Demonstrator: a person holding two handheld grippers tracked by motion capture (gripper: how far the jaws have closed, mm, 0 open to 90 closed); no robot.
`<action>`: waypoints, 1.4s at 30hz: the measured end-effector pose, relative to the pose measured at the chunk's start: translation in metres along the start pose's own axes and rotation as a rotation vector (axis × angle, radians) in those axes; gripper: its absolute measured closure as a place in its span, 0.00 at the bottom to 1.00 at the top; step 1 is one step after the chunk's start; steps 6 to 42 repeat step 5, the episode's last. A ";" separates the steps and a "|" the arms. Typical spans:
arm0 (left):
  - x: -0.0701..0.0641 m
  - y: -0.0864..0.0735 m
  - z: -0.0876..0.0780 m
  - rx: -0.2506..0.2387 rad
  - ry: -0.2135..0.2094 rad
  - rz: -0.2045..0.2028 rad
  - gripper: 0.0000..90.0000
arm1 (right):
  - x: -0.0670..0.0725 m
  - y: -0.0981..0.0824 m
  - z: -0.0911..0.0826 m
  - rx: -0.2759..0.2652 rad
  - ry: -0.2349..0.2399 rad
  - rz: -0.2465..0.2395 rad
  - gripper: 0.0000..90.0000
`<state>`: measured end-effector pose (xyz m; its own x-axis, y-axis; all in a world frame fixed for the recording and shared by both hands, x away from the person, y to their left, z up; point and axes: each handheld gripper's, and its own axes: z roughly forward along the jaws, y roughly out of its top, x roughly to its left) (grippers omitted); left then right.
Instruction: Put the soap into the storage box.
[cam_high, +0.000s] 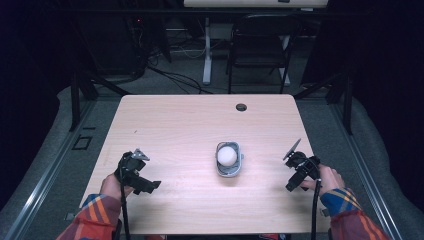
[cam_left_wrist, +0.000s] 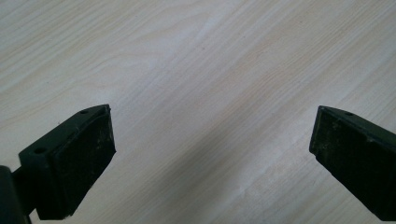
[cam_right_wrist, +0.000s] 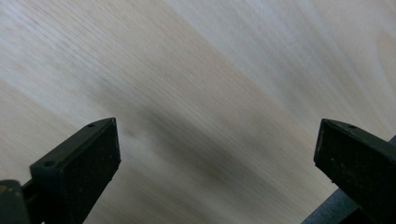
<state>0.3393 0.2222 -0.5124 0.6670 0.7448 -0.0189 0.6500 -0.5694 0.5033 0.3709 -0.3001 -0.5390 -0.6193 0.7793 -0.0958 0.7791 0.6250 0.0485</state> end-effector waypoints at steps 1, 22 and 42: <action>0.000 0.000 0.000 0.000 -0.001 0.000 0.00 | -0.002 0.000 0.001 0.017 0.000 -0.004 0.00; -0.001 0.000 0.000 -0.001 0.000 0.004 0.00 | -0.002 -0.001 0.007 -0.014 0.003 0.025 0.02; -0.001 0.000 0.000 -0.001 0.000 0.004 0.00 | -0.002 -0.001 0.007 -0.014 0.003 0.025 0.02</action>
